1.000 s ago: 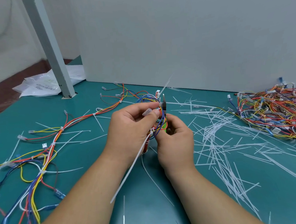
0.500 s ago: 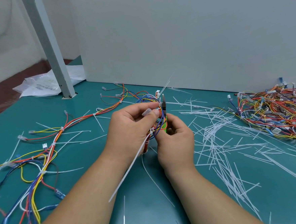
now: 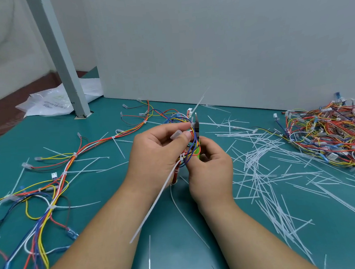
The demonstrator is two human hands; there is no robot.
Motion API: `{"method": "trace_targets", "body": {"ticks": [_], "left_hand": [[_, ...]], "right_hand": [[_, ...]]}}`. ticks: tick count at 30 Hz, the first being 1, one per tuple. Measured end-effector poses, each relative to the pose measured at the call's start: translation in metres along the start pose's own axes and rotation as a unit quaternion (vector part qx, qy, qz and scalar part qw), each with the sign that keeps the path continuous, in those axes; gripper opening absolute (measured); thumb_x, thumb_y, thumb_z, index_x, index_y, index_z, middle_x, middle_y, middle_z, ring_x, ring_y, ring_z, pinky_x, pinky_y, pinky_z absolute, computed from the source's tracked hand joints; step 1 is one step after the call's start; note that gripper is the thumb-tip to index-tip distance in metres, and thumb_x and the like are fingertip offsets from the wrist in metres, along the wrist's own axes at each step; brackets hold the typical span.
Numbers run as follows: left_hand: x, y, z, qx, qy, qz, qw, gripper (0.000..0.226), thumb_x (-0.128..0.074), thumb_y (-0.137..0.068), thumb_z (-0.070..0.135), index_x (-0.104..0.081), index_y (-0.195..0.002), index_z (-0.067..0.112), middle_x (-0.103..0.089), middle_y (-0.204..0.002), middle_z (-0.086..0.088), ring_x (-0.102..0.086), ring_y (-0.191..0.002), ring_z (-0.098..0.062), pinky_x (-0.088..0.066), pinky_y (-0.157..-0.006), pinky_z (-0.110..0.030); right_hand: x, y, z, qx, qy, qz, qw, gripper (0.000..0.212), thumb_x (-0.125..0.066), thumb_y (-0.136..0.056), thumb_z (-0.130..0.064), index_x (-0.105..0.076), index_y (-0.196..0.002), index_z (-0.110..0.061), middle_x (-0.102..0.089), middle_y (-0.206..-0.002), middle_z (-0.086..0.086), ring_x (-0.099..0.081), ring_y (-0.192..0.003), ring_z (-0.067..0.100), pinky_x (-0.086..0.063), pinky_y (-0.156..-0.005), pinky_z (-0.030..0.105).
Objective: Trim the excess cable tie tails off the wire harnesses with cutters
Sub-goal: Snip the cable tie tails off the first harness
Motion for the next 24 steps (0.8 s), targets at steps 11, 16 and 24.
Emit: {"method": "trace_targets", "body": {"ticks": [11, 16, 24], "left_hand": [[-0.0006, 0.0008, 0.0001, -0.002, 0.006, -0.006, 1.0, 0.028, -0.071, -0.09, 0.0, -0.083, -0.086, 0.025, -0.077, -0.078, 0.001, -0.07, -0.067, -0.008, -0.055, -0.064, -0.018], [-0.0001, 0.0009, -0.0001, 0.0, 0.005, -0.001, 1.0, 0.027, -0.071, -0.09, -0.001, -0.082, -0.084, 0.023, -0.077, -0.078, 0.001, -0.069, -0.066, -0.008, -0.055, -0.064, -0.018], [-0.0007, 0.0007, 0.0011, -0.002, 0.005, -0.003, 1.0, 0.03, -0.071, -0.09, -0.002, -0.082, -0.083, 0.025, -0.078, -0.079, 0.001, -0.071, -0.067, -0.007, -0.055, -0.063, -0.017]], "right_hand": [[-0.0001, 0.0002, -0.0035, 0.019, -0.012, -0.01, 1.0, 0.027, -0.074, -0.087, -0.005, -0.079, -0.084, -0.031, -0.066, -0.084, 0.026, -0.052, -0.073, 0.014, -0.046, -0.065, 0.032], [-0.0001, 0.0003, -0.0019, 0.017, -0.012, -0.009, 1.0, 0.023, -0.074, -0.087, -0.004, -0.078, -0.084, -0.026, -0.065, -0.083, 0.028, -0.051, -0.074, 0.014, -0.044, -0.067, 0.034], [0.0004, 0.0001, -0.0025, 0.017, -0.005, -0.012, 1.0, 0.011, -0.073, -0.088, -0.005, -0.077, -0.087, -0.016, -0.062, -0.085, 0.031, -0.049, -0.073, 0.015, -0.042, -0.065, 0.034]]}}
Point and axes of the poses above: each hand's wrist, its own y-axis away from the middle knuckle, its own x-axis out of the back of the hand, z = x × y, the point moved 3 cm from there along -y, towards the middle knuckle
